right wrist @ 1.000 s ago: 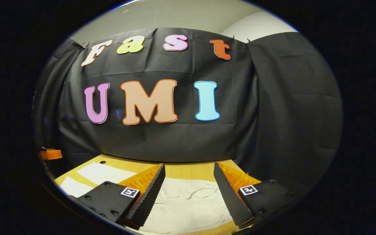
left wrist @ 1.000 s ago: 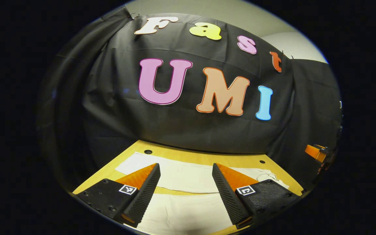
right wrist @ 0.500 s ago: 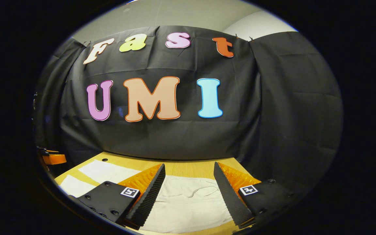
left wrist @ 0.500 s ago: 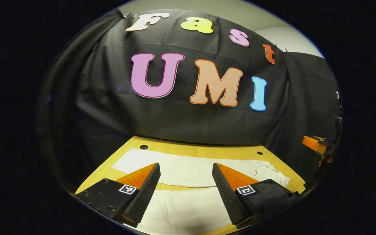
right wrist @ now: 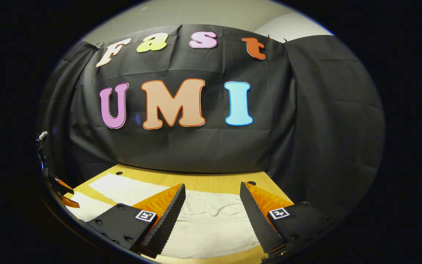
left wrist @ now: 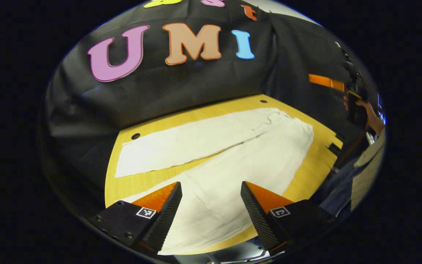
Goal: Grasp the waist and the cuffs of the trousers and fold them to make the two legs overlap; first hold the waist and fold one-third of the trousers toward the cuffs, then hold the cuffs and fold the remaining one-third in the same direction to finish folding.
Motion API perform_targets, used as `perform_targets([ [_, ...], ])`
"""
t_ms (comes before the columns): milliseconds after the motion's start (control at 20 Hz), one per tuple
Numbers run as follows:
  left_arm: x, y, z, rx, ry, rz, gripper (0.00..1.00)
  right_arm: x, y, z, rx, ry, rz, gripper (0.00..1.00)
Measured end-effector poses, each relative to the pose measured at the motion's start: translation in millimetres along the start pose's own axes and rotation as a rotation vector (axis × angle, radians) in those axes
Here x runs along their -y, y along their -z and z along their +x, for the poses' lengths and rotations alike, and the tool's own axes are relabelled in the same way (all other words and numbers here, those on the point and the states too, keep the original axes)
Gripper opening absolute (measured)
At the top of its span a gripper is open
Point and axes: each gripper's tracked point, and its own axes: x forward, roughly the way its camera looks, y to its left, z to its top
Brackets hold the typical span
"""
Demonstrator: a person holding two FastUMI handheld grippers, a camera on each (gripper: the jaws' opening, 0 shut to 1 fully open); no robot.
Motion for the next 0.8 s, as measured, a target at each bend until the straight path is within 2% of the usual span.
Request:
perform_targets([
  [200, -1, 59, -6, -0.196, 0.115, 0.121, 0.96, -4, 9, 0, -0.024, 0.001, -0.029, 0.96],
  [250, -2, 74, -8, -0.253, 0.141, 0.156, 0.93, -6, 12, 0, -0.029, 0.001, -0.039, 0.96],
  [300, -3, 89, -13, -0.311, 0.164, 0.192, 0.96, -7, 12, 1, -0.034, 0.0, -0.049, 0.95],
  [450, -15, 128, -19, -0.447, 0.219, 0.315, 0.97, -8, 21, 0, -0.059, 0.011, -0.074, 0.95],
  [650, -31, 168, -17, -0.583, 0.288, 0.435, 0.96, -10, 25, -1, -0.074, 0.021, -0.081, 0.96],
  [800, -30, 183, -19, -0.626, 0.308, 0.457, 0.96, -8, 28, -1, -0.086, 0.033, -0.081, 0.96],
])
